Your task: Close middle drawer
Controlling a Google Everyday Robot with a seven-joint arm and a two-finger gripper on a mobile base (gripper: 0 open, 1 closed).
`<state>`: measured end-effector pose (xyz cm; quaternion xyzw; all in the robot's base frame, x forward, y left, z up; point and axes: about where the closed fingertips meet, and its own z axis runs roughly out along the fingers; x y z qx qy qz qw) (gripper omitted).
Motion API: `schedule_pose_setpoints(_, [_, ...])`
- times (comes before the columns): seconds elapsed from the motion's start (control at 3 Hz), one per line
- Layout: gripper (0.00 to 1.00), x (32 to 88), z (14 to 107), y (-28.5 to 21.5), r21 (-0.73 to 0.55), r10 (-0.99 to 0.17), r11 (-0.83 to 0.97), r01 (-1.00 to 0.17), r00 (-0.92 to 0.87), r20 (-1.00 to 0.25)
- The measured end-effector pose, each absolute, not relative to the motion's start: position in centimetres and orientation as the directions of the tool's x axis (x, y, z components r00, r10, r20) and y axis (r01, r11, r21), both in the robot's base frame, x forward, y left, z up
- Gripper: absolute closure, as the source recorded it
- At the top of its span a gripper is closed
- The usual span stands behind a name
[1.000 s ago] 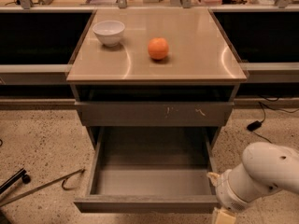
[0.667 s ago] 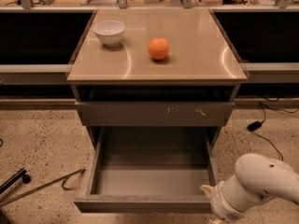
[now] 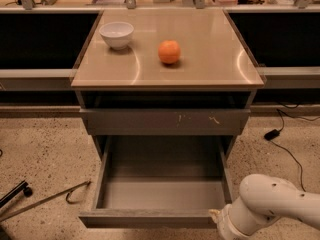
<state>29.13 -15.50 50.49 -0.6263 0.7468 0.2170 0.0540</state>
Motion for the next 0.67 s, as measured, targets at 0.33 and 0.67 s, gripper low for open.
schedule_pose_setpoints(0.33, [0.0, 27.7, 48.1, -14.7, 0.298, -0.912, 0.097, -0.949, -0.205, -0.356])
schedule_pose_setpoints(0.67, [0.0, 27.0, 45.9, -14.0, 0.321, -0.91, 0.076, -0.944, -0.197, -0.364])
